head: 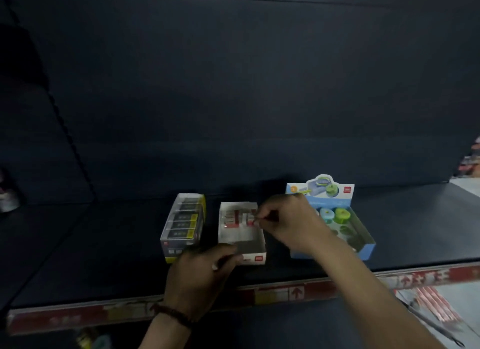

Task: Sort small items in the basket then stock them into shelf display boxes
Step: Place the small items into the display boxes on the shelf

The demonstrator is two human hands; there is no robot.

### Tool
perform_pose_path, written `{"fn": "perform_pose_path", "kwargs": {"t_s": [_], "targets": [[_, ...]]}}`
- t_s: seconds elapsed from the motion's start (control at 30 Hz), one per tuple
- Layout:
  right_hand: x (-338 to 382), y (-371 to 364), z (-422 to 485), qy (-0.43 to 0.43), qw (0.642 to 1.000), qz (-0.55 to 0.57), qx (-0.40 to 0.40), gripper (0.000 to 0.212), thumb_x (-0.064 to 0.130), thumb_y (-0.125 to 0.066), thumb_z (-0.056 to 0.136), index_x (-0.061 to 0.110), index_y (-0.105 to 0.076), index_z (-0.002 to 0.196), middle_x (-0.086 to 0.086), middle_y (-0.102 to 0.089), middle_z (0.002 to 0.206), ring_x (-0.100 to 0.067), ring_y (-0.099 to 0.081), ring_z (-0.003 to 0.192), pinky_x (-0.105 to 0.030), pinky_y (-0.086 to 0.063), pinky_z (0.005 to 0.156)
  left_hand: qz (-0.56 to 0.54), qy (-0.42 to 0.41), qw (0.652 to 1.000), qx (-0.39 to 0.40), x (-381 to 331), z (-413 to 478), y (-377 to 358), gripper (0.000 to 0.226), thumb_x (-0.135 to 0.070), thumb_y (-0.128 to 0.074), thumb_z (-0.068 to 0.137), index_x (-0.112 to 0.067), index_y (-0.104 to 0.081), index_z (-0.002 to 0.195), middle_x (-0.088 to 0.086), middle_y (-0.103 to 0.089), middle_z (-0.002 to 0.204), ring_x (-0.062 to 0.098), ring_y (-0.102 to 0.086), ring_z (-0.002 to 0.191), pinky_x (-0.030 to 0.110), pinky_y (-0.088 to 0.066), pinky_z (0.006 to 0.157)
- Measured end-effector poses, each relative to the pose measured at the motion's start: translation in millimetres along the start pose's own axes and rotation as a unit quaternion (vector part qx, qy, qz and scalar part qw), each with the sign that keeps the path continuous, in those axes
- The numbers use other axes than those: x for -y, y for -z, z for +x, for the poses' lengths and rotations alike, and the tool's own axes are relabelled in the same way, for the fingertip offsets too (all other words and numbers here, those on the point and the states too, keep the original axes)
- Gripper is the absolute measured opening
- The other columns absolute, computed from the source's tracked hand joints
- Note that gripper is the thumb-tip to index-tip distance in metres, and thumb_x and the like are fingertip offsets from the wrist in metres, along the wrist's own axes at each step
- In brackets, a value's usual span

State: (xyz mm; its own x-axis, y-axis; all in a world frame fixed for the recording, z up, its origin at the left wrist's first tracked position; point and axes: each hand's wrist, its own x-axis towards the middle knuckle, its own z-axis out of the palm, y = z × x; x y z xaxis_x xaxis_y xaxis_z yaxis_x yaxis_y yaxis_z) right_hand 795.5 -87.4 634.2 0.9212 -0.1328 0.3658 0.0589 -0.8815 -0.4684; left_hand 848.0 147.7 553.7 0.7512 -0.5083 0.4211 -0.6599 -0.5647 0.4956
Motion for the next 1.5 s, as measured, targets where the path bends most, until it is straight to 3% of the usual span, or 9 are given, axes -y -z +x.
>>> {"fn": "perform_pose_path", "kwargs": {"t_s": [0.1, 0.37, 0.57, 0.7, 0.87, 1.03, 1.23, 1.37, 1.5], "targets": [[5.6, -15.0, 21.3, 0.006, 0.996, -0.075, 0.048, 0.008, 0.030, -0.078, 0.092, 0.023, -0.081, 0.089, 0.007, -0.079, 0.092, -0.012, -0.071, 0.087, -0.026, -0.051, 0.078, -0.031, -0.030, 0.999, 0.009, 7.6, 0.8, -5.8, 0.038, -0.074, -0.047, 0.099, -0.048, -0.071, 0.112, -0.032, -0.073, 0.098, -0.007, -0.068, 0.086, 0.030, -0.058, 0.074], [21.6, -58.9, 40.1, -0.001, 0.981, -0.151, 0.119, 0.024, 0.050, -0.073, 0.094, 0.028, -0.080, 0.101, 0.005, -0.078, 0.111, -0.023, -0.067, 0.114, -0.035, -0.056, 0.094, -0.013, -0.030, 0.999, 0.010, 7.4, 1.1, -5.0, 0.046, -0.079, -0.038, 0.098, -0.048, -0.071, 0.108, -0.020, -0.070, 0.085, -0.001, -0.062, 0.077, 0.027, -0.053, 0.068], [26.6, -63.7, 38.9, -0.009, 0.972, -0.201, 0.118, 0.019, 0.041, -0.072, 0.097, 0.027, -0.081, 0.107, 0.001, -0.075, 0.121, -0.025, -0.066, 0.119, -0.035, -0.055, 0.096, -0.025, -0.012, 0.997, 0.068, 1.2, 4.9, 5.5, 0.055, -0.084, -0.030, 0.090, -0.049, -0.068, 0.108, -0.020, -0.064, 0.087, -0.001, -0.059, 0.084, 0.023, -0.047, 0.073], [24.0, -63.3, 39.1, -0.023, 0.978, -0.171, 0.118, 0.014, 0.035, -0.072, 0.094, 0.030, -0.082, 0.102, 0.007, -0.077, 0.116, -0.020, -0.069, 0.113, -0.033, -0.057, 0.096, -0.018, -0.001, 0.998, 0.067, 0.5, 4.0, 6.4, 0.058, -0.087, -0.028, 0.091, -0.049, -0.068, 0.109, -0.021, -0.068, 0.089, -0.002, -0.062, 0.085, 0.025, -0.051, 0.074], [23.9, -32.7, 36.0, 0.005, 0.979, -0.088, 0.183, 0.026, 0.019, -0.062, 0.099, 0.030, -0.083, 0.108, 0.013, -0.079, 0.109, -0.004, -0.070, 0.103, -0.021, -0.050, 0.091, -0.124, 0.047, 0.988, 0.074, -20.5, -3.1, 26.6, 0.026, -0.054, -0.065, 0.097, -0.047, -0.060, 0.121, -0.035, -0.068, 0.095, -0.009, -0.065, 0.088, 0.014, -0.053, 0.072], [35.1, -18.8, 5.6, -0.009, 0.988, 0.151, -0.015, 0.015, 0.020, -0.071, 0.098, 0.029, -0.082, 0.096, 0.015, -0.079, 0.088, -0.012, -0.074, 0.084, -0.037, -0.059, 0.083, -0.395, 0.126, 0.907, 0.081, -26.8, -15.0, 46.3, 0.049, 0.001, -0.051, 0.104, -0.041, -0.039, 0.126, -0.004, -0.068, 0.103, 0.005, -0.065, 0.083, 0.023, -0.055, 0.078], [61.2, -12.8, -29.1, -0.005, 0.955, 0.293, -0.033, 0.020, 0.008, -0.080, 0.093, 0.025, -0.084, 0.103, 0.009, -0.080, 0.093, -0.012, -0.074, 0.087, -0.025, -0.057, 0.080, -0.507, 0.140, 0.846, 0.089, -31.1, -3.2, 55.8, 0.030, 0.000, -0.058, 0.102, -0.010, -0.057, 0.130, 0.009, -0.078, 0.112, 0.024, -0.076, 0.103, 0.032, -0.061, 0.081], [56.2, -15.7, -29.6, 0.015, 0.970, 0.240, -0.016, 0.023, 0.018, -0.086, 0.089, 0.033, -0.084, 0.106, 0.013, -0.077, 0.099, -0.013, -0.074, 0.094, -0.030, -0.059, 0.085, -0.499, 0.129, 0.855, 0.055, -32.0, -0.9, 50.0, 0.021, -0.002, -0.068, 0.097, -0.010, -0.075, 0.116, 0.010, -0.078, 0.112, 0.028, -0.075, 0.107, 0.036, -0.063, 0.088], [53.6, -17.1, -30.2, 0.000, 0.954, 0.297, -0.031, 0.018, 0.014, -0.087, 0.085, 0.027, -0.080, 0.096, 0.003, -0.077, 0.092, -0.021, -0.072, 0.084, -0.045, -0.060, 0.082, -0.548, 0.155, 0.822, 0.021, -38.5, 1.2, 44.8, 0.016, -0.005, -0.063, 0.101, -0.002, -0.076, 0.109, 0.014, -0.079, 0.108, 0.028, -0.077, 0.105, 0.034, -0.063, 0.089]]}}
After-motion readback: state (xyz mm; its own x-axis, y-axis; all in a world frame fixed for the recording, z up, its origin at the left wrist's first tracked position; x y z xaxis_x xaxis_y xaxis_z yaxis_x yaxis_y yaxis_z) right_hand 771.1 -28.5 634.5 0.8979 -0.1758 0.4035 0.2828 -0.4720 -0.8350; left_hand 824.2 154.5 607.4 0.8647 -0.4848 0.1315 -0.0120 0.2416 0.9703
